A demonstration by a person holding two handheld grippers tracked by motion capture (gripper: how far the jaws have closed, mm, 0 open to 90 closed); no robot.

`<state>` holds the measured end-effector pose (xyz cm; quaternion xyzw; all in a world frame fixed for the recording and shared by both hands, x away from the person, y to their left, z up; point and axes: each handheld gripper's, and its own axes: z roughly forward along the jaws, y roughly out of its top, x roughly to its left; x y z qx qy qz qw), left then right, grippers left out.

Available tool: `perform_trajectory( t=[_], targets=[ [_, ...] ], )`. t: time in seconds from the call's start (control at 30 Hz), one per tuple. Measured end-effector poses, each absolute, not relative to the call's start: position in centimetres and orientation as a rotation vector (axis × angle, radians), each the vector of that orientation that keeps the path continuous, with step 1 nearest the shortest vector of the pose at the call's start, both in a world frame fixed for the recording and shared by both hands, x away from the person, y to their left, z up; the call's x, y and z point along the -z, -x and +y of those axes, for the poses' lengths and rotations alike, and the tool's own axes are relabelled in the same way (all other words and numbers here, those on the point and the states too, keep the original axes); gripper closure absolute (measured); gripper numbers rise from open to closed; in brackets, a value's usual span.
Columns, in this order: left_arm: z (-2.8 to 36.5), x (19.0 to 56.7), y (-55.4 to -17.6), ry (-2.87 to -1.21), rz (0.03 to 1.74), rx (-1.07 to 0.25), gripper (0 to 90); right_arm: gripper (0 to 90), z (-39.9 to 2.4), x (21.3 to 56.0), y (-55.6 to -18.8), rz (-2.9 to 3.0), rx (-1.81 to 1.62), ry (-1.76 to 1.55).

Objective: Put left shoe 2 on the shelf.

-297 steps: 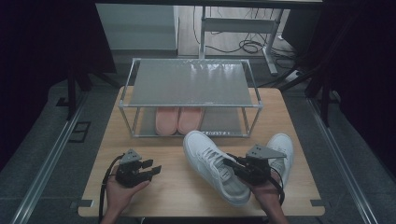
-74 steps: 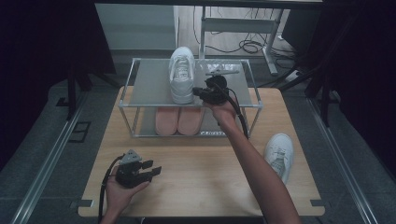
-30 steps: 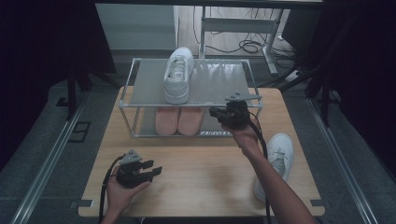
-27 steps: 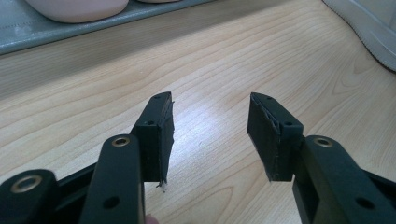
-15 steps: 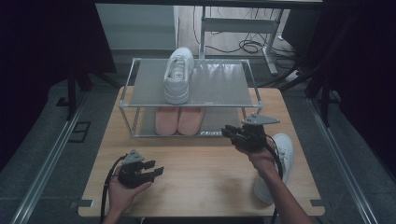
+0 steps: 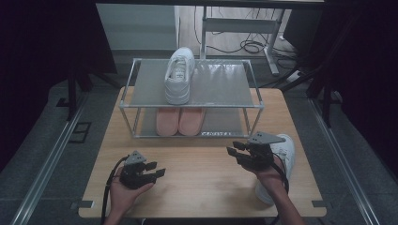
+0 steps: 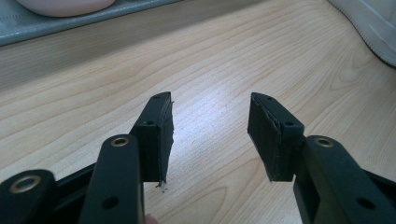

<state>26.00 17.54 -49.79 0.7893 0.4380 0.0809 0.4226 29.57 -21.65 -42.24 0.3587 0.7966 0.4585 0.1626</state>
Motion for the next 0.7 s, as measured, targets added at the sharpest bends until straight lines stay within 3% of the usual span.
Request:
perform_trajectory(
  t=[0.37,0.7],
  targets=[
    [17.5,49.9,-26.0,-1.982,1.099,-0.201,51.0,65.1,-23.3,44.1,-27.8,2.268,-1.323,-1.076],
    [17.3,50.0,-26.0,-1.989,1.098,-0.200,50.9,74.3,-24.0,44.4,-25.5,2.270,-1.331,-1.050]
  ],
)
